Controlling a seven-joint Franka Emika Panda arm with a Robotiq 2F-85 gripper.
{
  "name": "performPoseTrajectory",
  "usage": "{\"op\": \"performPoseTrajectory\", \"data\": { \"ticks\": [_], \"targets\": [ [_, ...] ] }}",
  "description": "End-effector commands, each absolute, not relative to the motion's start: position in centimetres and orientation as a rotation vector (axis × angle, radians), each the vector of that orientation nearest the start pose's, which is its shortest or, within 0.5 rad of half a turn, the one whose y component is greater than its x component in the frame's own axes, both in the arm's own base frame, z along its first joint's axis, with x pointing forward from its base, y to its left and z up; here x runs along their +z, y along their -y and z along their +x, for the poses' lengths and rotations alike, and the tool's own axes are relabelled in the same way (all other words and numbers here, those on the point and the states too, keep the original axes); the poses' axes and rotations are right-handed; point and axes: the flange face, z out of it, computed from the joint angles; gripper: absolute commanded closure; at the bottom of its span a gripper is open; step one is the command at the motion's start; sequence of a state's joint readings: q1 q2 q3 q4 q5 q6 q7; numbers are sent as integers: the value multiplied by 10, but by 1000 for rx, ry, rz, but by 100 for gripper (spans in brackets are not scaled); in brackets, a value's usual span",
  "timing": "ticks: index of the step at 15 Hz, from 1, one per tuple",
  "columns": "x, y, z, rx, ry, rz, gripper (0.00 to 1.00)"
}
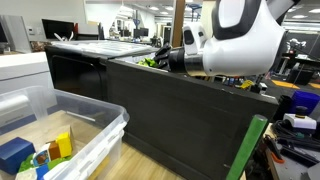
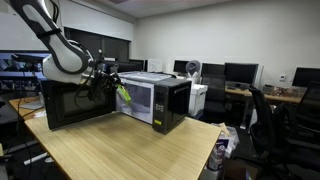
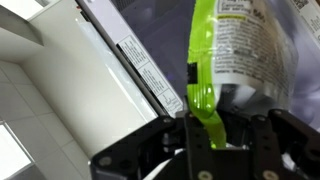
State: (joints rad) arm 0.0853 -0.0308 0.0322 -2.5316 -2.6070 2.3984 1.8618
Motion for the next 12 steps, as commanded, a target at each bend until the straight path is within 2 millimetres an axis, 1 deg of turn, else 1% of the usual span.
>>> {"op": "performPoseTrajectory", "data": {
  "ticks": [1,9,12],
  "targets": [
    [280,-52,458,1343,-680,1875,98],
    [255,-47,466,1321,-660,1850,98],
    [247,-46,472,1319,-655,1842,98]
  ]
}}
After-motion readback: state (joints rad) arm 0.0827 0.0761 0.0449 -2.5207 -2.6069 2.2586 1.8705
